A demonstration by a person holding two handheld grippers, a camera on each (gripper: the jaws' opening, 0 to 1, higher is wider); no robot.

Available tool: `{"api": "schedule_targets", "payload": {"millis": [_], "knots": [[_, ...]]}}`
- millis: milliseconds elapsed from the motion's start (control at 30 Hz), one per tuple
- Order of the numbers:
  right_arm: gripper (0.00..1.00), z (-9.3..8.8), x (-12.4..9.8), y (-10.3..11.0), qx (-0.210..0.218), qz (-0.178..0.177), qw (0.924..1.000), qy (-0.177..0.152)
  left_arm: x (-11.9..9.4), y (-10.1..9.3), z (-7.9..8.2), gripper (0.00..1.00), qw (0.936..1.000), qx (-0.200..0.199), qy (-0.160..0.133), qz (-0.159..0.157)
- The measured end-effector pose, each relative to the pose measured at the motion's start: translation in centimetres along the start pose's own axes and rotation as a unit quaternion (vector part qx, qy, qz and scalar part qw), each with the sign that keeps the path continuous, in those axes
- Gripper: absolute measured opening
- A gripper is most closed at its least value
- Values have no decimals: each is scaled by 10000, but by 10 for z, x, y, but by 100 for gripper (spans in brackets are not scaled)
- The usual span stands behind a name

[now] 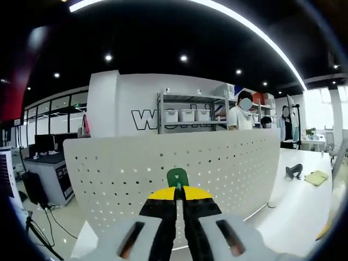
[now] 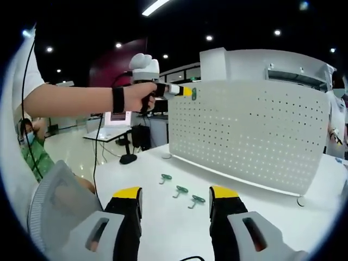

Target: Insert the hook assembly into the mounting plate slot until the hook locks in place.

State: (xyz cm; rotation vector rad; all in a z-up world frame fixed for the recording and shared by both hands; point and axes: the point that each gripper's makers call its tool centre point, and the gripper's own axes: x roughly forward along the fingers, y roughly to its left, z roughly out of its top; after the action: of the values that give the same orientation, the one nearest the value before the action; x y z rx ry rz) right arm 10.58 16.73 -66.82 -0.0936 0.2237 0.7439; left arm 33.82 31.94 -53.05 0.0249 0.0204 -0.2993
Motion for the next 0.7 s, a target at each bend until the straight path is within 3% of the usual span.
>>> {"api": "schedule_targets", "payload": {"millis": [433, 700], "knots": [[50, 1, -1, -2, 11, -28, 10000, -14, 18, 6, 15, 2, 9997, 172, -115, 162], [50, 1, -2, -2, -2, -21, 10000, -9, 25, 8, 13, 2, 9993, 199, -74, 316]]}}
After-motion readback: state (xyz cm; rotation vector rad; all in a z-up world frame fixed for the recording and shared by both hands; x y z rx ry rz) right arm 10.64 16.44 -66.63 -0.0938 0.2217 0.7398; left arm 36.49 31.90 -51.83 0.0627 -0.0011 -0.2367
